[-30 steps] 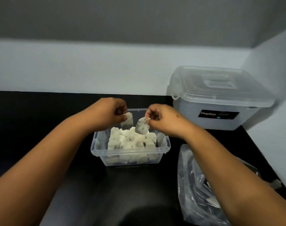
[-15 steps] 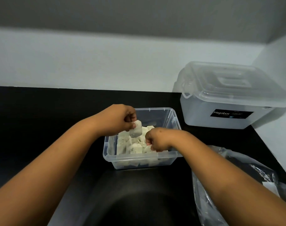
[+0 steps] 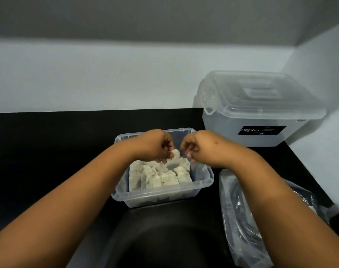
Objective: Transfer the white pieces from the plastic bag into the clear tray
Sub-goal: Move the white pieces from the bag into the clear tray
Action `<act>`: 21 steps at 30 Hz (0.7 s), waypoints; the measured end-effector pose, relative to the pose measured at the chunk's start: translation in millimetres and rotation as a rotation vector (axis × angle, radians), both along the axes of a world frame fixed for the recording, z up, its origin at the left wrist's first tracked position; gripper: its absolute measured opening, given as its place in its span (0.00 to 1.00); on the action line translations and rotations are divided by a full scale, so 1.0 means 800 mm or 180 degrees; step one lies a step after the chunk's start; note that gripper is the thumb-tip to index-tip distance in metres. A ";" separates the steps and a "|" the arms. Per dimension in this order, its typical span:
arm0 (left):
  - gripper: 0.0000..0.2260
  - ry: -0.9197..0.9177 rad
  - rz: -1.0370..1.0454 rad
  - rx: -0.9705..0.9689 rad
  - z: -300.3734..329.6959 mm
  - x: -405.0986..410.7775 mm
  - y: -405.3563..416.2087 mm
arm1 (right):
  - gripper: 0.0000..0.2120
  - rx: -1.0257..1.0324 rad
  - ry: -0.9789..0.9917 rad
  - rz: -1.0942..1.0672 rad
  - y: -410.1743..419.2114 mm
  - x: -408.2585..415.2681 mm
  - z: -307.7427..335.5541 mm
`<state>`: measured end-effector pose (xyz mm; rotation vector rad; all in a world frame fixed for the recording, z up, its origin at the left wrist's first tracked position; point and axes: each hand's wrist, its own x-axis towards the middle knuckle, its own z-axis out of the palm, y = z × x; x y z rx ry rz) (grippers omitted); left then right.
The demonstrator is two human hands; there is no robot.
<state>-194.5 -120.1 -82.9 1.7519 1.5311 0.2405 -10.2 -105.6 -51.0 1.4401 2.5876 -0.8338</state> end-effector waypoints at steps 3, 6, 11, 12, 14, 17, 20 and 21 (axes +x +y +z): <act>0.05 -0.0291 -0.0094 -0.0484 -0.013 0.025 0.011 | 0.11 0.0155 0.0256 -0.0193 -0.001 0.024 0.014; 0.06 -0.0491 -0.0277 -0.1016 -0.027 0.047 0.017 | 0.08 0.0246 0.0373 -0.0347 -0.003 0.048 0.015; 0.06 -0.0127 -0.0415 -0.1288 -0.047 0.067 0.022 | 0.05 0.0012 0.0580 -0.0616 -0.007 0.079 0.003; 0.06 0.0071 -0.0443 -0.1199 -0.050 0.069 0.024 | 0.05 0.0014 0.0558 -0.0628 -0.008 0.085 0.000; 0.06 0.0457 -0.0499 -0.0977 -0.053 0.070 0.025 | 0.06 0.0012 0.0515 -0.0671 -0.008 0.096 -0.006; 0.06 0.0845 -0.0520 -0.0732 -0.054 0.074 0.025 | 0.06 0.0015 0.0527 -0.0744 -0.011 0.111 -0.012; 0.06 0.1025 -0.0456 -0.0621 -0.046 0.074 0.023 | 0.05 0.0044 0.0534 -0.0783 -0.012 0.125 -0.014; 0.06 0.1086 -0.0398 -0.0555 -0.040 0.073 0.022 | 0.05 0.0040 0.0543 -0.0805 -0.013 0.131 -0.013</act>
